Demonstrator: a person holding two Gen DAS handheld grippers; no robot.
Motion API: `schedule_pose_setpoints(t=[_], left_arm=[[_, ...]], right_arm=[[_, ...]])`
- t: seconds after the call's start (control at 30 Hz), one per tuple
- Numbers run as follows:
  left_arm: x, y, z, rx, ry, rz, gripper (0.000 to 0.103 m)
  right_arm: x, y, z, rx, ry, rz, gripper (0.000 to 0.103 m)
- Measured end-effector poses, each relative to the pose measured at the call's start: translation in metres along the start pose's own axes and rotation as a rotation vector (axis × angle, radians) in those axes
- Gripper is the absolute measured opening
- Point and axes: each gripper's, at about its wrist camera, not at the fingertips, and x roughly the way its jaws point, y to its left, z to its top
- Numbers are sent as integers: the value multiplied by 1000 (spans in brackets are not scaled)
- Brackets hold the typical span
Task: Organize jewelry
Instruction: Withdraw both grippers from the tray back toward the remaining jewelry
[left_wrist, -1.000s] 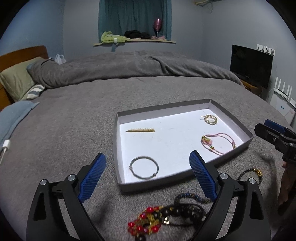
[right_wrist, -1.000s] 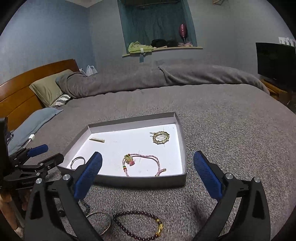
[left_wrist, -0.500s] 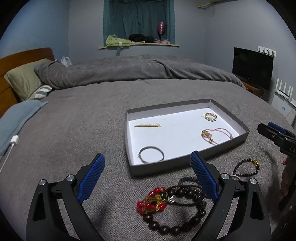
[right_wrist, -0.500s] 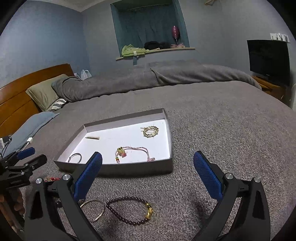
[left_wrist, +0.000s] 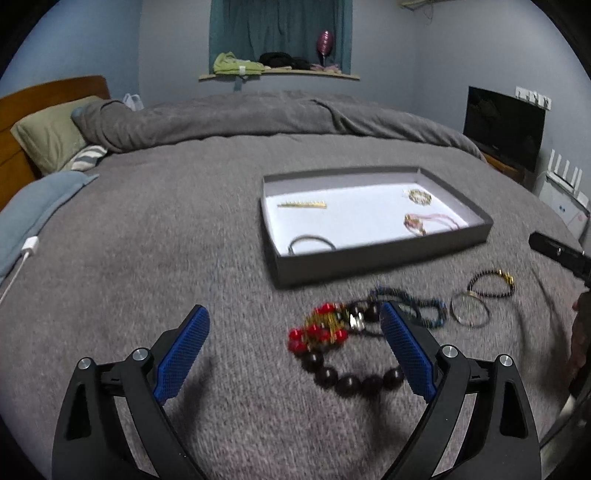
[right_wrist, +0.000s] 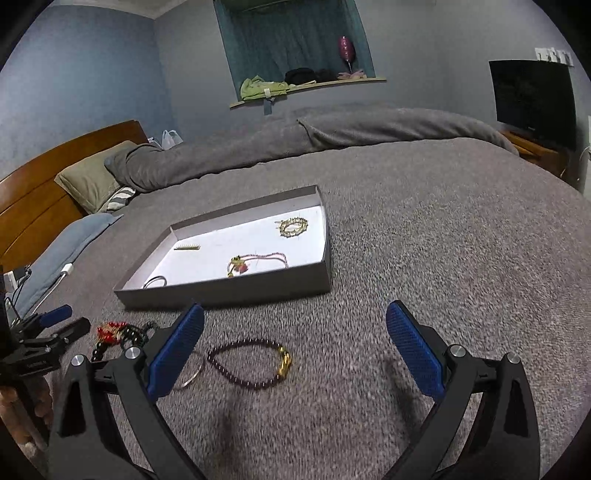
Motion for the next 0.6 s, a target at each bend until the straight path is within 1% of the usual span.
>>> schedule_pose_setpoints(t=[0.1, 0.17, 0.3, 0.43, 0.57, 0.6], left_arm=[[-1, -4, -5, 12, 14, -35, 93], [1, -6, -6, 23, 18, -44, 93], [12, -7, -7, 34, 47, -36, 93], [18, -1, -5, 8, 55, -33, 93], [18, 0, -4, 9, 48, -48, 85], [18, -1, -4, 13, 50, -51, 79]], right_arm=[[-2, 0, -5, -9, 18, -5, 97], [0, 1, -5, -14, 27, -11, 97], [3, 3, -6, -16, 37, -6, 97], [10, 8, -8, -36, 62, -8, 97], [14, 8, -9, -56, 79, -21, 97], [14, 7, -9, -54, 81, -27, 97]])
